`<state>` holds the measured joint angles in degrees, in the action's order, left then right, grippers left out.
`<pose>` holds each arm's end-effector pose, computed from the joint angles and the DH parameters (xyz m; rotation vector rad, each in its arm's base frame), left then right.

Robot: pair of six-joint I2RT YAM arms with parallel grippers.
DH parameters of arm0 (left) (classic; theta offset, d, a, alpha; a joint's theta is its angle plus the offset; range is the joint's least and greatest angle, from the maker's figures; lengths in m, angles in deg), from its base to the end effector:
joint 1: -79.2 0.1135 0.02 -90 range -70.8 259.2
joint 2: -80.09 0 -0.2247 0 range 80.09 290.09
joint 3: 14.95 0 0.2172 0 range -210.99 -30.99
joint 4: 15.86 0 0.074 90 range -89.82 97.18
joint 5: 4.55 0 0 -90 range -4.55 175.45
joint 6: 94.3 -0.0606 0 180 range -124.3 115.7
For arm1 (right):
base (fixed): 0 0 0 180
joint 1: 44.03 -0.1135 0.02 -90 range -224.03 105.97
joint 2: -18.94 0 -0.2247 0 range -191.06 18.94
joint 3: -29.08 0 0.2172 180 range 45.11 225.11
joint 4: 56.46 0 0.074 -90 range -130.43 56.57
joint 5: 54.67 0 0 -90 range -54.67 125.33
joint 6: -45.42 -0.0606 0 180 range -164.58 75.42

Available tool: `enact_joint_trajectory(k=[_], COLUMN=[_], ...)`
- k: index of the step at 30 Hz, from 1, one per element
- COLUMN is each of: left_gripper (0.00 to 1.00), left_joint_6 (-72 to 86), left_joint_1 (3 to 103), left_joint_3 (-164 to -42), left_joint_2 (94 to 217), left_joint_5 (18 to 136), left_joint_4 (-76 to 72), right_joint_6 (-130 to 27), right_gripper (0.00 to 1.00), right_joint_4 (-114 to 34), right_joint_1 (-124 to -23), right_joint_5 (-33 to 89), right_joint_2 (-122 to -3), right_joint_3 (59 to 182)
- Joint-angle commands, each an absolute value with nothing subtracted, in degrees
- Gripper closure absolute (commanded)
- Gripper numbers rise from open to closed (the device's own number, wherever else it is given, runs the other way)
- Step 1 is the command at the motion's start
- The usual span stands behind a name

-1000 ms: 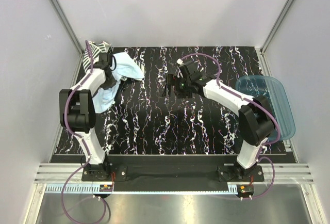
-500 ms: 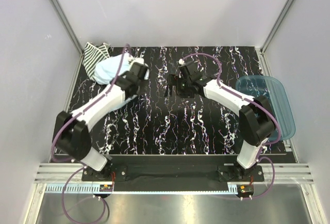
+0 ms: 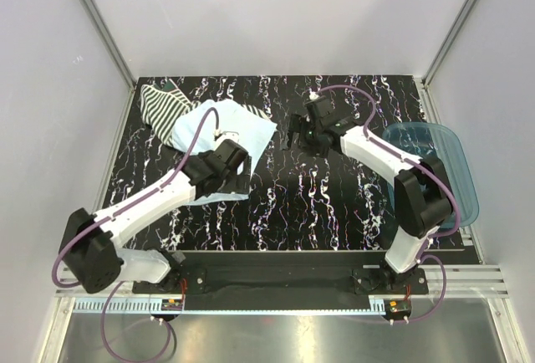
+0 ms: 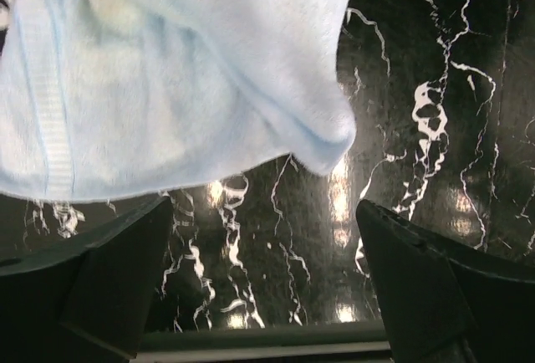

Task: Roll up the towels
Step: Move the towel to the center of the board

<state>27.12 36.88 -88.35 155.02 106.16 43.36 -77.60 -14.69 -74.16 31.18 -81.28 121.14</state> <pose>0.1938 -0.1475 0.2107 0.1199 2.5228 -0.0262 0.3104 0.1852 0.2009 0.0303 2.5252 0.5601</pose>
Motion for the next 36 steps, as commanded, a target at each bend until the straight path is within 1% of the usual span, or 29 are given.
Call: enact_joint_trajectory(k=[1, 4, 6, 7, 9, 11, 14, 20, 21, 26, 33, 36], left_gripper=[0.01, 0.01, 0.01, 0.01, 0.01, 0.01, 0.01, 0.02, 0.01, 0.01, 0.02, 0.01], left_joint_6=[32.69, 37.62, 39.38, 39.21, 38.68, 37.46, 35.44, 32.36, 32.0, 29.37, 28.84, 28.66], left_joint_1=[36.84, 37.19, 38.68, 39.38, 41.76, 43.68, 45.8, 47.04, 47.12, 48.0, 48.27, 48.27], left_joint_3=[-86.28, -84.35, -82.68, -81.88, -79.77, -79.07, -79.15, -80.55, -81.34, -81.7, -80.56, -80.47], left_joint_2=[149.88, 148.82, 147.33, 145.41, 143.29, 140.83, 138.98, 136.25, 135.73, 134.49, 134.58, 134.93], left_joint_5=[109.69, 113.47, 111.05, 109.46, 106.38, 105.84, 105.84, 105.93, 106.45, 107.68, 107.6, 107.6], left_joint_4=[44.74, 47.55, 46.68, 45.63, 43.6, 43.68, 45.26, 48.6, 49.13, 50.63, 49.22, 49.05], right_joint_6=[-79.65, -79.3, -78.17, -77.64, -77.28, -77.63, -78.07, -77.72, -77.55, -77.63, -78.69, -78.95], right_gripper=[0.03, 0.05, 0.08, 0.09, 0.13, 0.19, 0.23, 0.34, 0.35, 0.38, 0.44, 0.48], right_joint_4=[-15.64, -17.31, -18.27, -18.1, -18.1, -18.28, -17.23, -12.4, -11.26, -10.81, -13.44, -13.71], right_joint_1=[-72.24, -71.36, -71.27, -71.19, -70.49, -69.87, -68.55, -67.67, -67.67, -67.41, -67.49, -67.49], right_joint_5=[29.09, 26.63, 24.18, 23.56, 21.54, 19.78, 18.98, 20.12, 20.47, 20.47, 19.51, 18.45], right_joint_2=[-81.59, -85.46, -89.92, -91.6, -96.86, -100.22, -106.99, -119.73, -122.27, -126.68, -127.65, -128.36], right_joint_3=[122.19, 125.08, 129.46, 131.4, 137.18, 141.16, 149.24, 166.54, 167.88, 171.58, 168.95, 169.22])
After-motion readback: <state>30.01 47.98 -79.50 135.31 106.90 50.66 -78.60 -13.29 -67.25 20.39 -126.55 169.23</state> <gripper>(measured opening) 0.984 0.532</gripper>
